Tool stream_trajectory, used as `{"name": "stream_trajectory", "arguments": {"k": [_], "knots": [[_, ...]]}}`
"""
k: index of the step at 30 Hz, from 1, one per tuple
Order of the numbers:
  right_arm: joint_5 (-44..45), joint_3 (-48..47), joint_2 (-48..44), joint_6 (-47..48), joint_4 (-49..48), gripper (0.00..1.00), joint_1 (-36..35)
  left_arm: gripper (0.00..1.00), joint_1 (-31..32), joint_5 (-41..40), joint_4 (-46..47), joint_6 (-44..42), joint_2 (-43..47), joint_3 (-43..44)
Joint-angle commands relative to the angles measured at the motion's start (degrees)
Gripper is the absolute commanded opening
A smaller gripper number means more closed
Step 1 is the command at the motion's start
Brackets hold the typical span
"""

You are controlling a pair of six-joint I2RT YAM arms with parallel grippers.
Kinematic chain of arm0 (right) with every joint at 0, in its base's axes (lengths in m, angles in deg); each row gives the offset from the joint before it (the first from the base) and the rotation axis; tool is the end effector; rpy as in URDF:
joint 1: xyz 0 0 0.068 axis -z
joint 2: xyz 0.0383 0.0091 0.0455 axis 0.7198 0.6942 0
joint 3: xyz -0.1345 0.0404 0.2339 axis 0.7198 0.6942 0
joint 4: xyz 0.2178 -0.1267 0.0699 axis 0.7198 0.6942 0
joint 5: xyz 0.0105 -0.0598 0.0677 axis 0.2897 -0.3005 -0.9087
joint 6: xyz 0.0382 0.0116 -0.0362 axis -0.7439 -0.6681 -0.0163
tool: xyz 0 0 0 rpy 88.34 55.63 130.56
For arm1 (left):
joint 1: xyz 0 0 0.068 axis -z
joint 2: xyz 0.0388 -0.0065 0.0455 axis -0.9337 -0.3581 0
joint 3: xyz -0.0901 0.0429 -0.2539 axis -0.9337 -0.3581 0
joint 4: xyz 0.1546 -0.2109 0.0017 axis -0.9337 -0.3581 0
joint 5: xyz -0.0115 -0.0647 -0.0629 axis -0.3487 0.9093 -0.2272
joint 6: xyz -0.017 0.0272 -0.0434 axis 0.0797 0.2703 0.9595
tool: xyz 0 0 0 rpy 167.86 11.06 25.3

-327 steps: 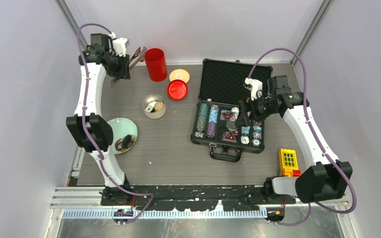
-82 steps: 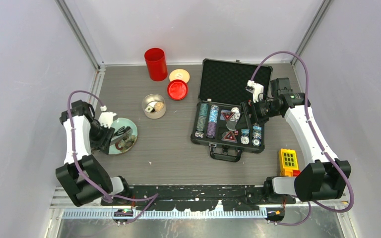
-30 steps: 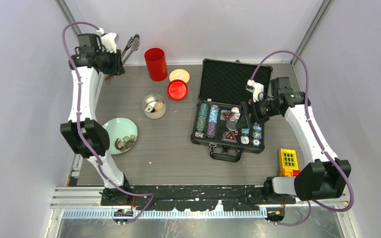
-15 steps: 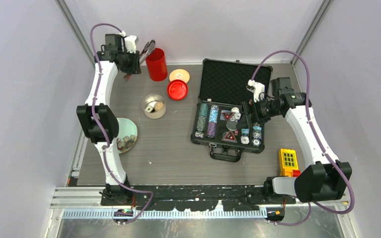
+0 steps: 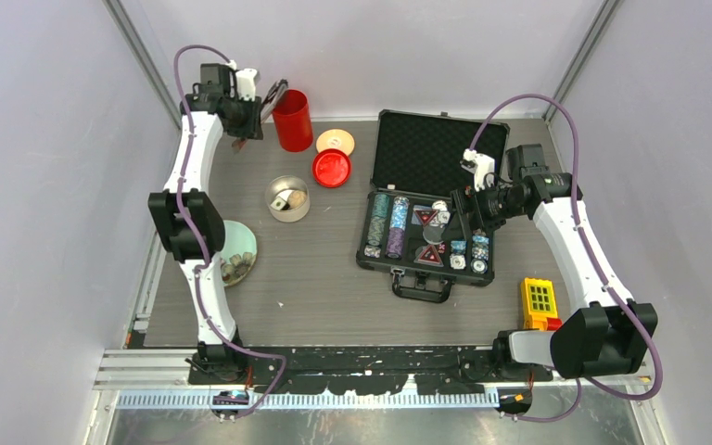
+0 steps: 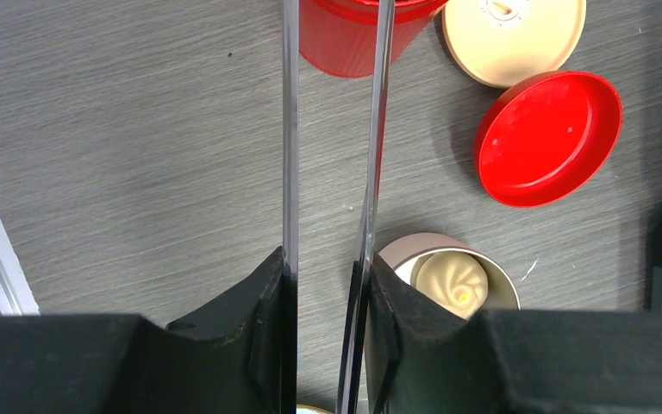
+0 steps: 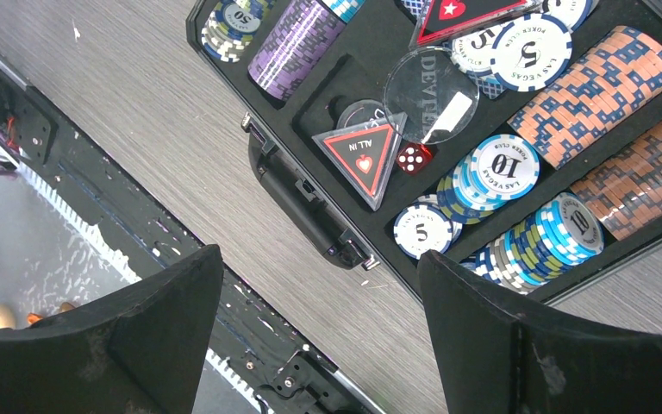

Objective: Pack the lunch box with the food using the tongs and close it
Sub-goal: Place the fake food in the packing box, then pick up the fake food from the plate.

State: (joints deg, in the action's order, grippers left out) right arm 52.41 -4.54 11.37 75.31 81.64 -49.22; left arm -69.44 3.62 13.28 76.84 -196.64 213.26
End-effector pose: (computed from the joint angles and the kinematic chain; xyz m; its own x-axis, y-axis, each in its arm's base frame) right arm 0.2391 0.0339 0.3151 -0.7755 -0.2724 -0.5695 -0.5397 0.7540 0.3744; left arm 0.4774 -0.0048 0.3304 -0.7090 0.1053 -0.6973 0.2340 0.9679 -0.0917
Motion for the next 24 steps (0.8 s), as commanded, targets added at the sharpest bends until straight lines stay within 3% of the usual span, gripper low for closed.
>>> {"name": "stream_trajectory", "arguments": {"k": [1, 9, 18, 24], "knots": [[-0.2, -1.6, -1.6, -0.2, -0.5, 0.88, 0.3, 0.33, -0.1, 0.5, 0.1, -0.4, 1.1, 3.0], [-0.4, -1.7, -2.2, -0.4, 0.0, 0.88, 0.3, 0.48, 0.0, 0.6, -2.2, -0.8, 2.6, 4.4], [-1.0, -3.1, -2.3, -0.1, 1.6, 0.88, 0.3, 0.45, -0.4, 1.8, -7.5, -2.6, 8.1, 3.7], [-1.9, -3.1, -3.1, 0.0, 2.6, 0.88, 0.3, 0.45, -4.0, 5.6, -12.6, -4.6, 14.6, -2.9]]}}
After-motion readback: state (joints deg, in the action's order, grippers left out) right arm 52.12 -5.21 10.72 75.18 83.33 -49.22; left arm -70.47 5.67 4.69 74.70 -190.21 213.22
